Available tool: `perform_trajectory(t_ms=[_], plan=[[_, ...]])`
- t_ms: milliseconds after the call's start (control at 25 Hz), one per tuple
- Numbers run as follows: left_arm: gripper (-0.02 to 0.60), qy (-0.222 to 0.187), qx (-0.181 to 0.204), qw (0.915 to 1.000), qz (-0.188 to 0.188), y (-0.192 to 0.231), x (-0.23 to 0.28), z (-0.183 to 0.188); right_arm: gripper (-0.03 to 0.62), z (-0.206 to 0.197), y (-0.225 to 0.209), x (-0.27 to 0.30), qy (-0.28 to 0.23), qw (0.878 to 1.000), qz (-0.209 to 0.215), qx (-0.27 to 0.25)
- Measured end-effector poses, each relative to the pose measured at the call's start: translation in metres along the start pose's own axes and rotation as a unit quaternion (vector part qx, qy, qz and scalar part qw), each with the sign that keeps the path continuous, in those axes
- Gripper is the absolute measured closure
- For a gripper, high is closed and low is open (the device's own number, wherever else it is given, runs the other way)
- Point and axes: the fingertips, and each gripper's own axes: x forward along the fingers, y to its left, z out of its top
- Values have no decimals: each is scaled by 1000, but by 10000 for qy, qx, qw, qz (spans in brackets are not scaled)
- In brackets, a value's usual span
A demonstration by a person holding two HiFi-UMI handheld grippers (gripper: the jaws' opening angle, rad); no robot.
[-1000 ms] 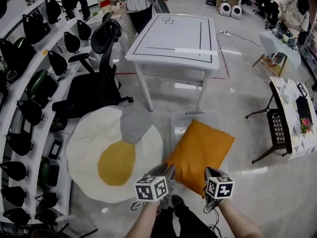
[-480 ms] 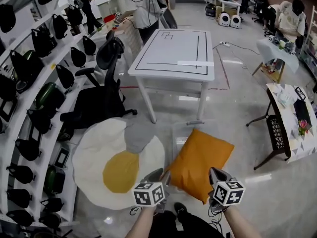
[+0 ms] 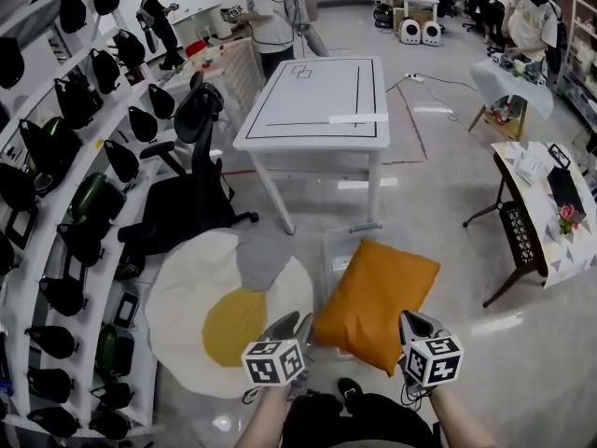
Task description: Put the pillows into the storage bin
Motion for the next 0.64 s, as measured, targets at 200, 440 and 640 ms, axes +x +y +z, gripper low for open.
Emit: perform_trajectory(t_ms=[200, 440, 640], plan=[[443, -179, 34, 9998, 58, -2, -10, 6, 595, 6, 12, -9, -132, 9997, 92, -210], [443, -122, 35, 9999, 91, 11, -11, -3, 595, -6, 32, 0, -25, 9995, 210, -215], [443, -75, 19, 9999, 64, 58, 2, 6, 595, 0, 66, 32, -62, 9986, 259, -458]])
